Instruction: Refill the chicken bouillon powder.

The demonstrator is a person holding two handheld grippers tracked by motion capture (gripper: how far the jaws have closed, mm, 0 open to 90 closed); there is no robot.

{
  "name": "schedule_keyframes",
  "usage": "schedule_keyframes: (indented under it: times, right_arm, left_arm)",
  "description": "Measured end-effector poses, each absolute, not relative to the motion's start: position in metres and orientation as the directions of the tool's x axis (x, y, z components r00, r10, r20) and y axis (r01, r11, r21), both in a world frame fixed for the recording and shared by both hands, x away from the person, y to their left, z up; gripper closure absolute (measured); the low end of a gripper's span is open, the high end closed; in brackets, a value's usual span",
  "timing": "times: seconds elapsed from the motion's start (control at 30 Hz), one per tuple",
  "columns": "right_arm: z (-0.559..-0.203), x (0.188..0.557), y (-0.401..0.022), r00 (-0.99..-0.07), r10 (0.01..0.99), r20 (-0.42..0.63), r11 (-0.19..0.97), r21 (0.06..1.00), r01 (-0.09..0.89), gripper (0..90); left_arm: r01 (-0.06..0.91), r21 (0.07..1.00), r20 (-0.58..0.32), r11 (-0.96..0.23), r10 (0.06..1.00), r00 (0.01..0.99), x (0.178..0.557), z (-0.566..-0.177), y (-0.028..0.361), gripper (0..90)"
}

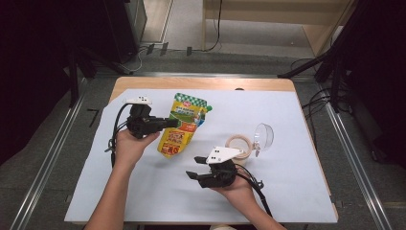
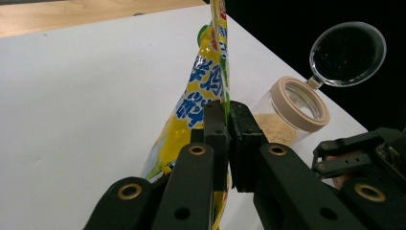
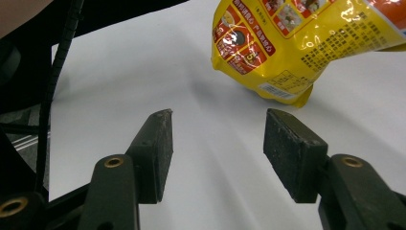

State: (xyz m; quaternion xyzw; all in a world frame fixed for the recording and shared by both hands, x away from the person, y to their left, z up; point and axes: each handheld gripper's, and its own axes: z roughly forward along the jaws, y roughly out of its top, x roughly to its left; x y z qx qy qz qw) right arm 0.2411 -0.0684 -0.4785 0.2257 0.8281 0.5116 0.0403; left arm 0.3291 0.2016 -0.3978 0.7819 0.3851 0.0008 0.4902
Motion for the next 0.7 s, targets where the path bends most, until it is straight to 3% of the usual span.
schedule_keyframes:
  times: [0.5, 0.7]
  right_arm:
    - [-0.478, 0.239, -0.069, -0.893, 0.417, 0.169, 0.375, 0.863, 0.338, 45.2]
    - [-0.479, 0.239, -0.067, -0.895, 0.413, 0.169, 0.379, 0.862, 0.338, 45.4]
  left_arm:
    - [0.611, 0.766, -0.381, -0.199, 0.625, 0.681, 0.303, -0.404, 0.228, 86.8]
    - [0.602, 0.776, -0.380, -0.187, 0.623, 0.684, 0.301, -0.402, 0.231, 80.5]
